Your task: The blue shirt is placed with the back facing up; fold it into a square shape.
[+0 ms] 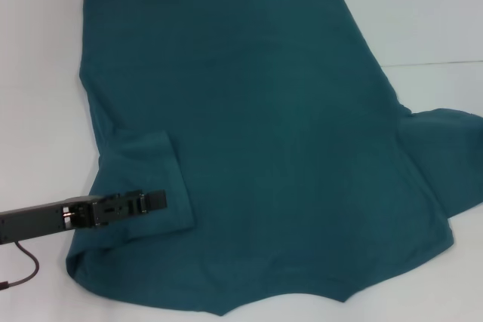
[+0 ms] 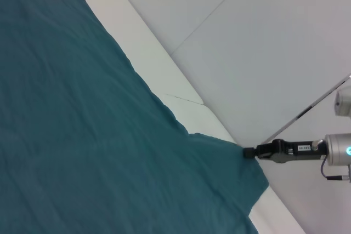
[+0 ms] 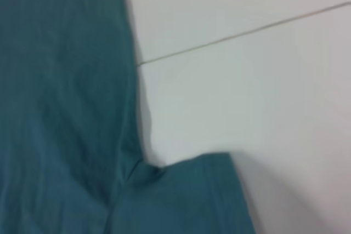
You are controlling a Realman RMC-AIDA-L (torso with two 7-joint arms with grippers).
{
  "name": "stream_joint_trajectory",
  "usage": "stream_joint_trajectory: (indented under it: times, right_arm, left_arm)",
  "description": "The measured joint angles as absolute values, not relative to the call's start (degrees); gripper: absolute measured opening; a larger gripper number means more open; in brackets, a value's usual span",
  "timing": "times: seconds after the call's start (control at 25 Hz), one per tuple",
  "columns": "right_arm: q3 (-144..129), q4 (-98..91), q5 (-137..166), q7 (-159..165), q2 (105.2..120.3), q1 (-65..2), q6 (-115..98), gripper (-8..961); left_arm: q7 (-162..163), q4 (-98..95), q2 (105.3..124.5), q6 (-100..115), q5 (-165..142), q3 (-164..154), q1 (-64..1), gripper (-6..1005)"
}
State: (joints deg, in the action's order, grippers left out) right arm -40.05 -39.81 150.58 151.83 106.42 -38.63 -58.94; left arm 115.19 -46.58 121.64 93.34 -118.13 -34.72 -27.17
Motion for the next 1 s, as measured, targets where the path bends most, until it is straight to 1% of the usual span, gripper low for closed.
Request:
stream_joint_trajectory:
  times: [0.12,0.44,0.56,0.68,1.0]
  right_arm:
    - [-40.06,-40.70,151.42,152.62,106.47,-39.29,-58.99,26]
    - [-40.16,-40.82,153.07,152.36,105.86,-43.21,-61.12,38]
    - [-40.16,-40.91,153.10,151.95,105.95,-44.82,-64.06,42]
    - [-40.71,-40.94,153.09,151.46,106.72,-46.65,-67.48,47]
    - [-44.77,-40.83,152.99,150.95,109.80,-50.68,-71.28,59]
  left_arm:
    - [115.21,-46.58,121.64,93.34,-118.12,-34.72,-27.24,828]
    - [115.27,-46.55,121.64,93.29,-118.12,-34.72,-27.52,828]
    - [115.31,-46.53,121.64,93.26,-118.12,-34.72,-27.51,828]
    - [115.32,-46.51,121.64,92.94,-118.12,-34.71,-27.46,828]
    - [115.32,-46.49,121.64,92.20,-118.12,-34.71,-27.42,828]
